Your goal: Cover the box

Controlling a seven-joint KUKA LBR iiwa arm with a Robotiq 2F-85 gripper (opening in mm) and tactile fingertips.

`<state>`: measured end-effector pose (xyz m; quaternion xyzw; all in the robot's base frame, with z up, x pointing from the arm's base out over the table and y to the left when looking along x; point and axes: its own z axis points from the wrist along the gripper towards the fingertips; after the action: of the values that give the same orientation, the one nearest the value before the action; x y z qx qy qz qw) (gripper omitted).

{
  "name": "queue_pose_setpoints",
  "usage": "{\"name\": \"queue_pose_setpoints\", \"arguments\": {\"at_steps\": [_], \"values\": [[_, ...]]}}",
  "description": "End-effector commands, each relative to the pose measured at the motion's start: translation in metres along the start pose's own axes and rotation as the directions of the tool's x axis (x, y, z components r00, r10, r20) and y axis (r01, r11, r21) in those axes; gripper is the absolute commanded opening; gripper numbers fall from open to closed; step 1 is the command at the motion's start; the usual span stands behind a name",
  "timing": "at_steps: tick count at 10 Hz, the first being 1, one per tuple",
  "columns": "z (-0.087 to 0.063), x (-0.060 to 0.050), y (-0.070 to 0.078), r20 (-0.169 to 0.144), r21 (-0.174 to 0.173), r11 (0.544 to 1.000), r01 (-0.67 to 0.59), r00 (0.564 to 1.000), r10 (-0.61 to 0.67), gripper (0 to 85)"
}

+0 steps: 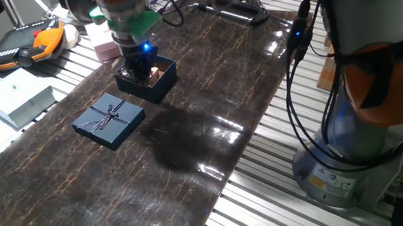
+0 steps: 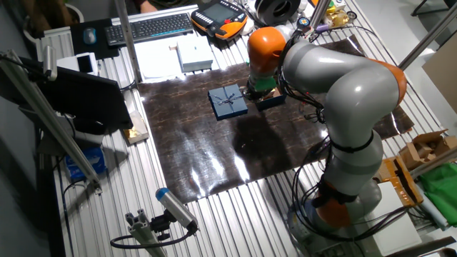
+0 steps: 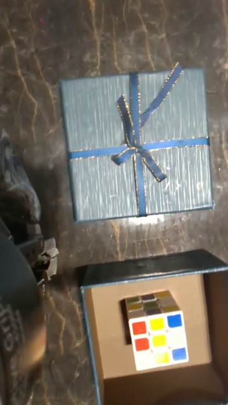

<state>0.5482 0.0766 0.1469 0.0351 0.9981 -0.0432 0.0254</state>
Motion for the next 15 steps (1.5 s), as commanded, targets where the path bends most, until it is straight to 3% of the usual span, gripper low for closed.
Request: {"name": "queue_pose_setpoints", "arguments": {"at_steps": [1, 2, 4, 9, 12, 14, 15], "values": [[0.001, -0.001, 0.001, 0.0, -0.013, 1.0, 0.006, 1.0, -0.006, 0.7], [0.003, -0.002, 0.005, -0.003, -0.034, 0.999, 0.01, 1.0, -0.01, 0.7], [0.002, -0.001, 0.017, -0.017, -0.041, 0.999, 0.017, 1.0, -0.018, 0.7], [0.015, -0.004, 0.023, -0.029, -0.098, 0.995, 0.036, 0.999, -0.039, 0.7], [0.015, -0.003, 0.024, -0.036, -0.087, 0.995, 0.039, 0.998, -0.043, 0.7], [0.015, -0.003, 0.024, -0.017, -0.076, 0.992, 0.097, 0.995, -0.098, 0.7], [0.015, -0.003, 0.024, 0.007, -0.076, 0.99, 0.123, 0.992, -0.122, 0.7]]}}
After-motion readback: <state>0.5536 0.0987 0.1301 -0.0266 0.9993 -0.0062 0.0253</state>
